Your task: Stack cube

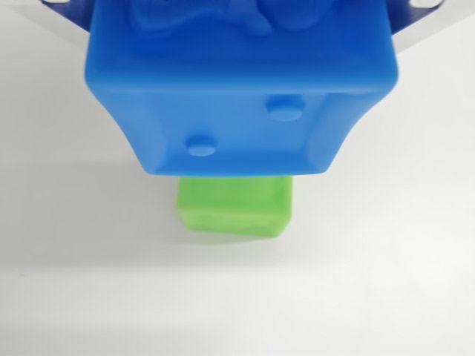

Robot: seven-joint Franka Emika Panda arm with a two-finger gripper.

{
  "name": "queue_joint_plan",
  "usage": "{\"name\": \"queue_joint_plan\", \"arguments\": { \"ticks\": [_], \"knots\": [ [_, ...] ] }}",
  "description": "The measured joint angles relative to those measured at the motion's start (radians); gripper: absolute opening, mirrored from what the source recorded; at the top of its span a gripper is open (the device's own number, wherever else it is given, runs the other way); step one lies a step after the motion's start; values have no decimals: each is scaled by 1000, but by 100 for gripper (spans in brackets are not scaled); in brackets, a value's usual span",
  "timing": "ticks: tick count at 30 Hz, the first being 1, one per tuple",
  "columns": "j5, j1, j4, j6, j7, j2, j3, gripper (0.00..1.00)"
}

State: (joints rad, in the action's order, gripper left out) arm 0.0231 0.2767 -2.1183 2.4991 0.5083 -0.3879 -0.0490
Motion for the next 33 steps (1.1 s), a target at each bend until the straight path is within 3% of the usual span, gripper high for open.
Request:
{"name": "queue_joint_plan", "arguments": {
  "ticks": [17, 33],
  "knots": [
    [7, 1, 2, 81, -5, -83, 2, 0],
    [9, 3, 8, 113, -6, -121, 5, 0]
  ]
}}
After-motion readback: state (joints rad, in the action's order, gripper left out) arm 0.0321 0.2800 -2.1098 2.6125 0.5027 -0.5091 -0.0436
